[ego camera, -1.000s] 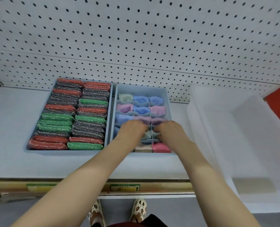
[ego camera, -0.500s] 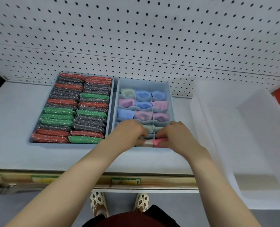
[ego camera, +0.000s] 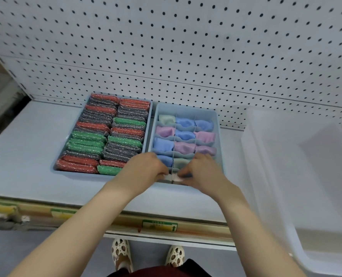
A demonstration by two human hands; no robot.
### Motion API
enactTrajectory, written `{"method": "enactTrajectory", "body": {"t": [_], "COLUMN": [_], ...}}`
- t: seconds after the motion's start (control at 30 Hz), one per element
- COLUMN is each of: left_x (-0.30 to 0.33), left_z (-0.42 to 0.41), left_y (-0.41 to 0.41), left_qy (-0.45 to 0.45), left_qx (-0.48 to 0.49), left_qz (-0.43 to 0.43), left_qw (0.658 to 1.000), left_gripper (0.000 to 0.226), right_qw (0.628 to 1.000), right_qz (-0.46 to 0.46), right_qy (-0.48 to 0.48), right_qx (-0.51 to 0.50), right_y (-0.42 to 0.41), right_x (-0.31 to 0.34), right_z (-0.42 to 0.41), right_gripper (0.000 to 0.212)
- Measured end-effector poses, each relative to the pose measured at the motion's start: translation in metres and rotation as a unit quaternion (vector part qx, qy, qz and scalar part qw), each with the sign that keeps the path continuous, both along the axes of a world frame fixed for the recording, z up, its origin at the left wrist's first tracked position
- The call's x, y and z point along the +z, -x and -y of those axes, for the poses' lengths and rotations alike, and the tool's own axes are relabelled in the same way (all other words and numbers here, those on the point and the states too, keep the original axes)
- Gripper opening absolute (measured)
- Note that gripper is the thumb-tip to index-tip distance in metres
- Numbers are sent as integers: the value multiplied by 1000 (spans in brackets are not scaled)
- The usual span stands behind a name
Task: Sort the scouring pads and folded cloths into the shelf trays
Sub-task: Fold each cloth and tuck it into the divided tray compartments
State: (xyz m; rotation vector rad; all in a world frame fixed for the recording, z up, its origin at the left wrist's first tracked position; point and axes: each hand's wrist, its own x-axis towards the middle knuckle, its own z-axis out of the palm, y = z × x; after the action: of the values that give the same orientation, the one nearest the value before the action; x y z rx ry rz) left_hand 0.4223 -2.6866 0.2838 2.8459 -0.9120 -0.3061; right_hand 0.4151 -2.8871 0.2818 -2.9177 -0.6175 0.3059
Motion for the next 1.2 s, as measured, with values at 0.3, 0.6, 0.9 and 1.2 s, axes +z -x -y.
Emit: {"method": "enactTrajectory", "body": {"t": [0.3,0.6,0.9,1.2], "left_x": [3,-2,-40,-44], "left_z": [13,-52,-143,-148], "left_y": [-7,-4,-18,-26], "left_qy": [-119,159,-17,-1], "left_qx": [-38,65,256,216], "left_qz": [29,183,64,41], "left_qw": [992,968,964,976], "left_gripper": [35,29,75,74], "right_qw": [995,986,996,996], "right_qz": [-99,78,47,51], "right_qy": [-4,-105,-13,19], "right_qx": [26,-103,-74,-67], "right_y": [-14,-15,-27,-32], "right_x": [-13,0,-36,-36], "right_z": [-11,-29,-168,-171], "right_gripper": [21,19,77,73]}}
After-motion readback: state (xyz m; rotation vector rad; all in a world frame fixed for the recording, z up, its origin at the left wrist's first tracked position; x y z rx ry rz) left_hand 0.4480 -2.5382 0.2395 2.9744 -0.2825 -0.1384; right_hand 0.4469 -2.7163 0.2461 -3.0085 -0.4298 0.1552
